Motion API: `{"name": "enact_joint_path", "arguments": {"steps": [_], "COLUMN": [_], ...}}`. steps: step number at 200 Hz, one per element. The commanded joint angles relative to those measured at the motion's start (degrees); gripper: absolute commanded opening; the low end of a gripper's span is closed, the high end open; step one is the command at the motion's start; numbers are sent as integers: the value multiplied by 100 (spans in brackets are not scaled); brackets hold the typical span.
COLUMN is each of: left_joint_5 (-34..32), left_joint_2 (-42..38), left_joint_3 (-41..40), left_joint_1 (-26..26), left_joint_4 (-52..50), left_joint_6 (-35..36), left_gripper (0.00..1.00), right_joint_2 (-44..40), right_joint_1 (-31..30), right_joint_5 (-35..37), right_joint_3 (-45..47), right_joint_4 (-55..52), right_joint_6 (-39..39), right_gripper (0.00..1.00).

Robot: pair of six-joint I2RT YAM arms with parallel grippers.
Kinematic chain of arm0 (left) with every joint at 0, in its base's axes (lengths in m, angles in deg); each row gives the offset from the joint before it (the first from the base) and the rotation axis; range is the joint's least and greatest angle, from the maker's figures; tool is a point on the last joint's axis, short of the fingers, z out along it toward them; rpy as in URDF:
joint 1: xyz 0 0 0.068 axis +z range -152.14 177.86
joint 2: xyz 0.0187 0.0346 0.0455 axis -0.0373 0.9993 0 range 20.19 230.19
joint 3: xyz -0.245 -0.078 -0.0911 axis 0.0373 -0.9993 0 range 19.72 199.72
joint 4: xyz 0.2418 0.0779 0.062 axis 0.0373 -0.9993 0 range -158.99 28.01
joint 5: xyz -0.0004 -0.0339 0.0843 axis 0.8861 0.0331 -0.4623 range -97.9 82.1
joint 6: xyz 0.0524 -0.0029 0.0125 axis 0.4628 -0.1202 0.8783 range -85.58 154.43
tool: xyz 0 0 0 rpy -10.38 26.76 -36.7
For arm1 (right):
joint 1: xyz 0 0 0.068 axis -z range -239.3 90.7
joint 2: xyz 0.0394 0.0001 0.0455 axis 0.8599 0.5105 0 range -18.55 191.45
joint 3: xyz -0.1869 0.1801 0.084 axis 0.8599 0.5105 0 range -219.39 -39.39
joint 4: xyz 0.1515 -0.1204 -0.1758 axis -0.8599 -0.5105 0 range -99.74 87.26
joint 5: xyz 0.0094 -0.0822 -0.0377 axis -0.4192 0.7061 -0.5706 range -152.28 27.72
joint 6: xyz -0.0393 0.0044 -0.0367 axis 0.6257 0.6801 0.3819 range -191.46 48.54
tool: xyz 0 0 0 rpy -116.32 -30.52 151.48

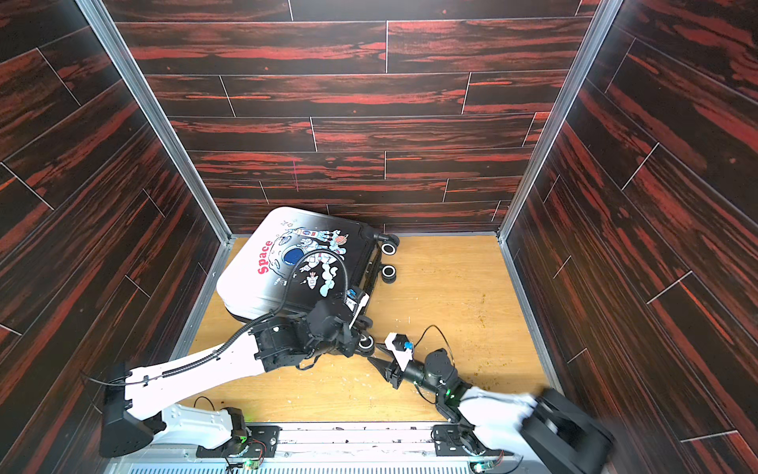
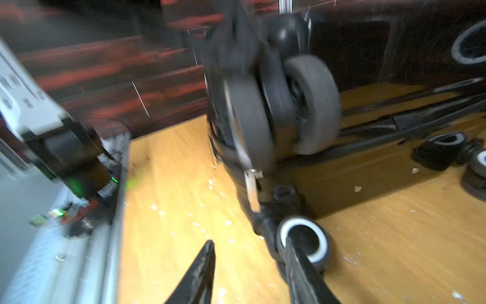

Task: Open the suitcase zippers
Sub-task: Adjust the suitcase at the center of the board.

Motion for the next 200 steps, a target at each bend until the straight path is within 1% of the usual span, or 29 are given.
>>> {"name": "enact_joint_path", "arguments": {"steps": [1, 17, 35, 43, 46, 52, 57, 61, 69, 102, 133, 157, 200], "left_joint_5": [29, -157, -497, -665, -715, -850, -953, -1044, -1209, -1723, -1828, -1867, -2004], "left_joint_2": [-529, -805, -1121, -1260, -1314, -1416, -1505, -1567, -1692, -2039, -2024, -2074, -2240], "left_joint_3": [50, 91, 119, 128, 123, 106, 82, 74, 41, -70, -88, -118, -209], "left_joint_1": [70, 105, 174, 210, 226, 249, 271, 286, 324, 420, 483, 515, 561], "left_joint_4": [-100, -204, -486, -549, -561, -581, -586, -583, -586, -480, -547, -551, -585], "left_joint_6": [-78, -124, -141, -168, -183, -217, -252, -281, -340, -368, -365, -399, -382], "left_gripper": [17, 19, 23, 26, 26, 27, 28, 29, 30, 33, 34, 34, 34], "right_joint_2": [868, 1310, 1557, 1624, 1645, 1704, 1764, 1817, 1915, 2402, 2843, 3152, 3593], "right_joint_1": [-126, -385, -527, -572, -582, -583, -583, -585, -583, -697, -888, -907, -917], "right_joint_5": [75, 347, 739, 881, 910, 957, 1035, 1126, 1266, 1343, 1596, 1800, 1935], "right_joint_3": [-31, -229, -482, -579, -612, -679, -725, -760, -798, -884, -1136, -1312, -1582], "right_joint_4": [2418, 2450, 2446, 2446, 2446, 2446, 2446, 2446, 2446, 2446, 2446, 2446, 2446], "right_joint_6": [618, 1014, 1158, 1190, 1184, 1156, 1119, 1061, 944, 660, 564, 454, 328], "right_gripper": [47, 50, 53, 57, 59, 68, 79, 80, 81, 80, 76, 74, 65]}}
